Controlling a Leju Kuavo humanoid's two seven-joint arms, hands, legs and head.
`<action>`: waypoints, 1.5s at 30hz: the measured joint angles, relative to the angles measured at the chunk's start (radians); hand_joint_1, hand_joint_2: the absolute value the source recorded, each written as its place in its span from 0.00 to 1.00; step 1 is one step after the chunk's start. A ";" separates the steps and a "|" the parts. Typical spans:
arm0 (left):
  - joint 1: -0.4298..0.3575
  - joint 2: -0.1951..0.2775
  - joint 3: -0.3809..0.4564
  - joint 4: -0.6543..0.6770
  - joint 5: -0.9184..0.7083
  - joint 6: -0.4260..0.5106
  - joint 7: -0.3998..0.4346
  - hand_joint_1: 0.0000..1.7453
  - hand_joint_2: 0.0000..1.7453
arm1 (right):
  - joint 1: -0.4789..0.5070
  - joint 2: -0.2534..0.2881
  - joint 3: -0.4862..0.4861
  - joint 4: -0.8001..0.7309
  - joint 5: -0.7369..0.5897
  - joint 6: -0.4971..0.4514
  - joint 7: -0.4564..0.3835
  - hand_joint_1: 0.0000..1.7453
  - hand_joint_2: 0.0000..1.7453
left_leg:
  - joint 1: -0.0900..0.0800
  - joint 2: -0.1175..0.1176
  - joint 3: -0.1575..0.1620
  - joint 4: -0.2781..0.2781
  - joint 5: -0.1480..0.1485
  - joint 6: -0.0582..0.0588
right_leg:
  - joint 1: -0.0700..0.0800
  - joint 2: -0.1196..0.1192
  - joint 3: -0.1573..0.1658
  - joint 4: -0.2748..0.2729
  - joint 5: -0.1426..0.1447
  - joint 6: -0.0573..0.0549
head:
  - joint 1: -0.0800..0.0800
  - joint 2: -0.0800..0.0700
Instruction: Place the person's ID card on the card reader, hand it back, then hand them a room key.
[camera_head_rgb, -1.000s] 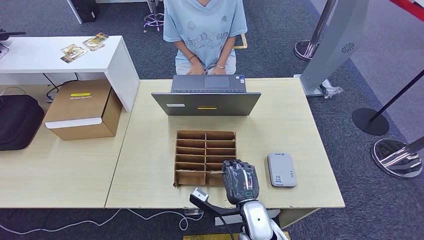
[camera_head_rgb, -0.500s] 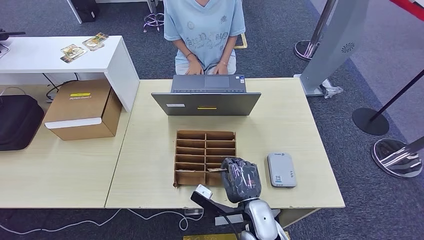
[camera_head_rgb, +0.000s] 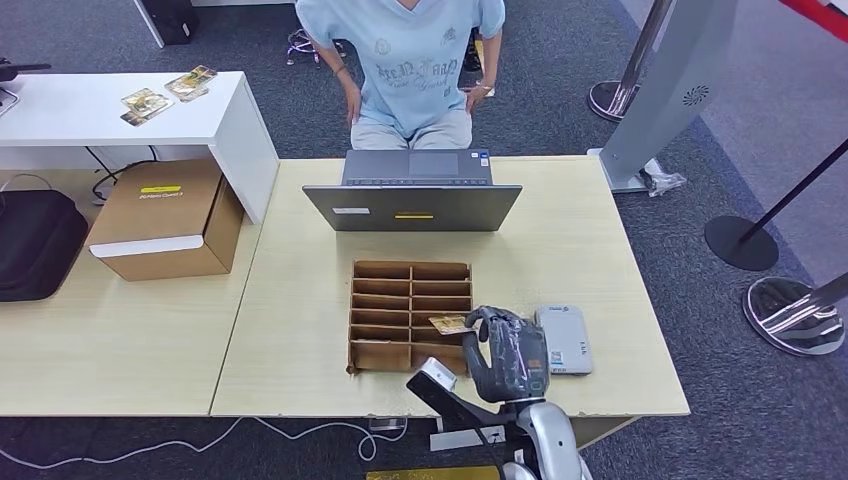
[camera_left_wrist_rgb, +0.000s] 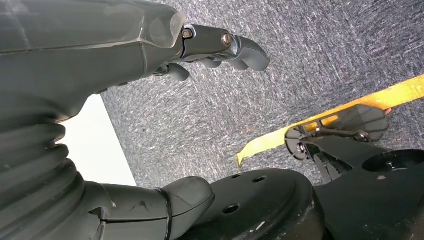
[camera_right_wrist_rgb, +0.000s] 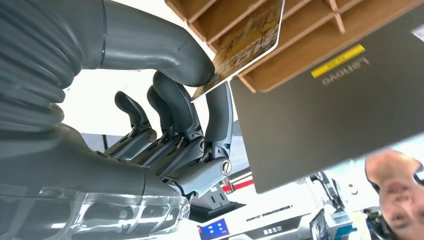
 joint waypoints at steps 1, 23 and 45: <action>0.000 0.000 0.001 0.000 -0.001 0.000 0.000 0.00 1.00 | 0.006 -0.001 -0.003 -0.012 -0.012 -0.001 -0.008 0.90 1.00 | 0.000 0.000 0.000 0.000 0.000 0.000 | 0.000 0.000 0.000 0.000 0.000 0.000 | 0.000 0.000; 0.000 -0.001 0.011 0.000 -0.029 0.002 0.000 0.00 1.00 | 0.015 -0.015 -0.022 -0.126 -0.093 -0.121 -0.118 0.97 1.00 | 0.000 0.000 0.000 0.000 0.000 0.000 | 0.000 0.000 0.000 0.000 0.000 0.000 | 0.000 0.000; -0.001 -0.009 0.024 0.000 -0.048 0.002 -0.001 0.00 1.00 | -0.140 -0.020 -0.016 -0.097 -0.051 -0.192 -0.141 0.99 1.00 | 0.000 0.000 0.000 0.000 0.000 0.000 | 0.000 0.000 0.000 0.000 0.000 0.000 | 0.000 0.000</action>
